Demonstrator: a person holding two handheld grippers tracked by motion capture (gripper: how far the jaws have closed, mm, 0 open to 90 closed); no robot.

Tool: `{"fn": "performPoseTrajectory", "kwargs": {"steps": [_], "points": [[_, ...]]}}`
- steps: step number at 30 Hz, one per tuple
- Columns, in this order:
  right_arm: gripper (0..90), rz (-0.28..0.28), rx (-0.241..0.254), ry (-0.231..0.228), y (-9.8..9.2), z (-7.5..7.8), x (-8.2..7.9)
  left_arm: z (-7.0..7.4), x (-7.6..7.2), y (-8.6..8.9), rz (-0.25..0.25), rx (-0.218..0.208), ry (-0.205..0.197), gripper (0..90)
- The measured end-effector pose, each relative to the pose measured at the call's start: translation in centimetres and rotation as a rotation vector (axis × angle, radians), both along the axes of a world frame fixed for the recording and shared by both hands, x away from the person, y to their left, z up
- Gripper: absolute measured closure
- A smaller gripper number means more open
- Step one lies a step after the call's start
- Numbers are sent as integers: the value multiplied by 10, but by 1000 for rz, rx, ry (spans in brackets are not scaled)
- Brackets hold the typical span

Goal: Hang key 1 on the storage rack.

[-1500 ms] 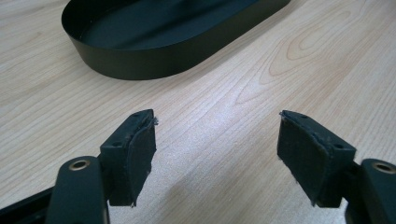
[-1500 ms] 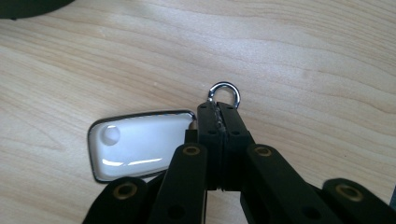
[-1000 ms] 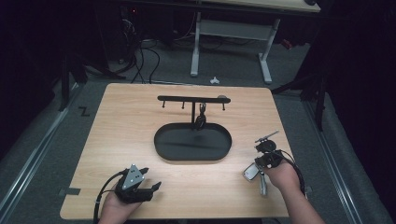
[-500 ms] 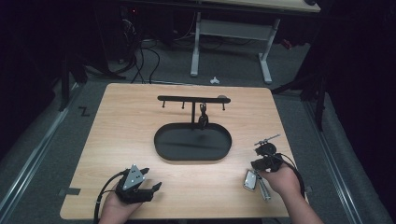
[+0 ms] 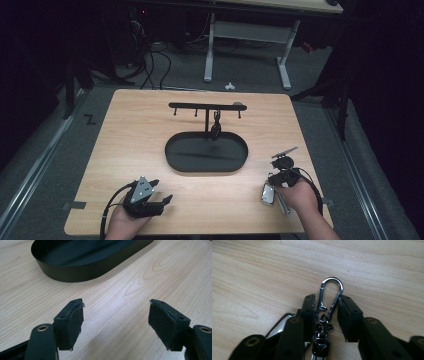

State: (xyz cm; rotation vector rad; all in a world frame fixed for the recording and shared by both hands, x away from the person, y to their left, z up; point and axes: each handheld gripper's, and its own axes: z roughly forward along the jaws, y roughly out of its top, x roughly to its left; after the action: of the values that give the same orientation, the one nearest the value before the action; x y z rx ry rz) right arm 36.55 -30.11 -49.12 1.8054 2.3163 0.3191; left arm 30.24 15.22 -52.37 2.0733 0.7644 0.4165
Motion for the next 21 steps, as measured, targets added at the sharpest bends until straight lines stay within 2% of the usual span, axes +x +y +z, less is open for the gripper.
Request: {"fn": "performPoseTrajectory", "kwargs": {"steps": [1,4,7,16,21], "points": [[723,10,0,2,1,0,0,0,0,0,1,1,-2,286],[731,54,-14,-2,8,0,1,0,0,-1,-5,5,-3,287],[733,74,-4,-2,13,0,3,0,0,-1,-5,5,-3,286],[745,76,13,-10,24,0,15,0,0,0,0,-1,2,286],[746,107,2,-4,29,1,18,-1,0,1,3,-6,0,286]]}}
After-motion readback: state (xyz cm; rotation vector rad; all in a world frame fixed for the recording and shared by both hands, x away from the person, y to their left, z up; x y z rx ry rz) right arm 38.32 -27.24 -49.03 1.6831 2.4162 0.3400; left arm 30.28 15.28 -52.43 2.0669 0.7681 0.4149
